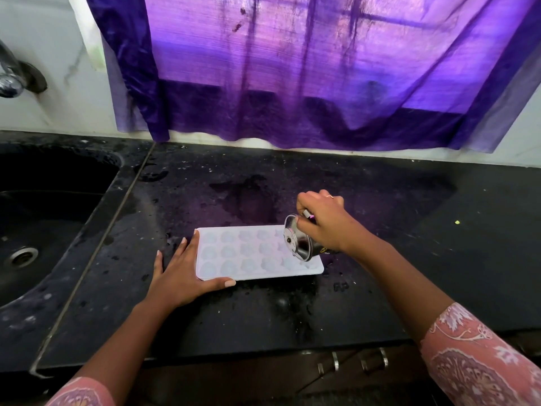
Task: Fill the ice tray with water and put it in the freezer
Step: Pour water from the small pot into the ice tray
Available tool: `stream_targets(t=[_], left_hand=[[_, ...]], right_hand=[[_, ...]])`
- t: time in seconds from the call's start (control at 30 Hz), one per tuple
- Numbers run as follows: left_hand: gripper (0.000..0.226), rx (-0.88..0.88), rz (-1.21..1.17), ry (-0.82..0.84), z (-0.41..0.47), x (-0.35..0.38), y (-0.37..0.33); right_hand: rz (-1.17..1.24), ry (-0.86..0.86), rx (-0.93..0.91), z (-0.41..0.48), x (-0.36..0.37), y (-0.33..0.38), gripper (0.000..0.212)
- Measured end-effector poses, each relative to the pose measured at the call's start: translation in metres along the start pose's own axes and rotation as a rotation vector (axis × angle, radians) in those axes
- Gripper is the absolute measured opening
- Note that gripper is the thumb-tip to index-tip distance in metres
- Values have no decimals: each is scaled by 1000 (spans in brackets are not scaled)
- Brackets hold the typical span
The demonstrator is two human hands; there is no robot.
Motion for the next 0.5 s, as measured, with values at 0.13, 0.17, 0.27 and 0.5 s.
stream_targets(t=[0.13, 0.17, 0.27, 0.5], left_hand=[[133, -4, -5, 3, 0, 0, 1], [133, -6, -3, 5, 0, 0, 1], [134, -11, 7, 12, 0, 0, 1], [135, -13, 15, 23, 1, 0, 2]], right_hand=[[-5, -3, -6, 0, -2, 2, 38], [-9, -4, -6, 0, -3, 2, 38], [-18, -10, -14, 0, -4, 3, 39], [-39, -15, -32, -1, -6, 6, 39]])
Point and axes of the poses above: each hand's wrist, its own z-axis towards the middle knuckle, its own x-axis out of the palm, y = z × x, the point moved 4 cm from there along z, towards the middle knuckle, and after that the axes turned 14 degrees about y, right-handed, at the moved point
